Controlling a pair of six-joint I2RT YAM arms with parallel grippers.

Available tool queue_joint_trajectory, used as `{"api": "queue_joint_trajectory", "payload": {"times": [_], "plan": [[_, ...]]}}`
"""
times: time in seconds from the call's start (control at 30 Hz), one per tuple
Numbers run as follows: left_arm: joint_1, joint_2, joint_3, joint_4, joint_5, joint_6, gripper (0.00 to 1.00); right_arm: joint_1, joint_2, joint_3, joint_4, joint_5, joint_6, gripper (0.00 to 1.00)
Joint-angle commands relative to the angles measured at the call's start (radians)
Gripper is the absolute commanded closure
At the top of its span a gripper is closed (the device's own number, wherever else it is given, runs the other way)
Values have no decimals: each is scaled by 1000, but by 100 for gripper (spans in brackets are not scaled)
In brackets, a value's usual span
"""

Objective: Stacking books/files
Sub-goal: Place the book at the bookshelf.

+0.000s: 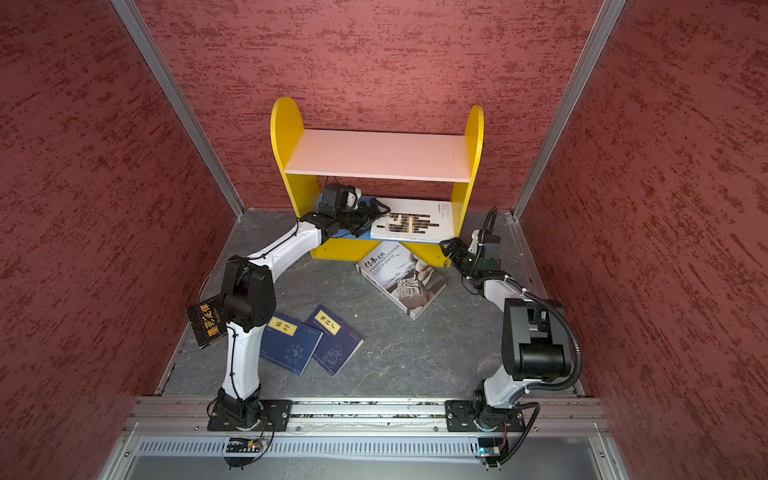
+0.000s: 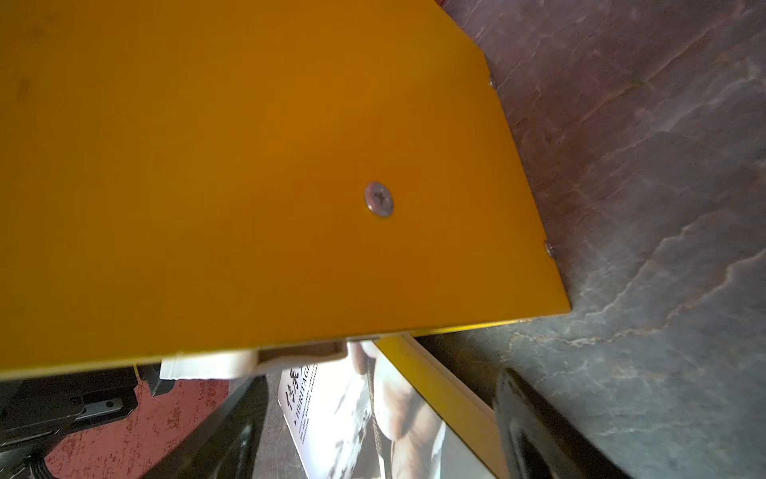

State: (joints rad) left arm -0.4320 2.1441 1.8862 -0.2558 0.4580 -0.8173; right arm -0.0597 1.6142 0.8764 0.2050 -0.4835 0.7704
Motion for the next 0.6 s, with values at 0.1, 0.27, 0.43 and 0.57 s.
{"api": "queue_joint_trajectory", "payload": {"times": [0.1, 0.27, 0.43, 0.57], "plan": [[-11, 40, 61, 15, 37, 0, 1, 5, 9, 46, 32, 25, 2, 14], [-10, 42, 62, 6, 34, 4, 1, 5, 3, 35, 28, 29, -1, 14], [-9, 39, 68, -44, 1, 20, 1, 5, 2, 28, 31, 33, 3, 14], [-8, 32, 76, -94, -32, 37, 1, 4, 4, 29, 31, 37, 6, 14]]}}
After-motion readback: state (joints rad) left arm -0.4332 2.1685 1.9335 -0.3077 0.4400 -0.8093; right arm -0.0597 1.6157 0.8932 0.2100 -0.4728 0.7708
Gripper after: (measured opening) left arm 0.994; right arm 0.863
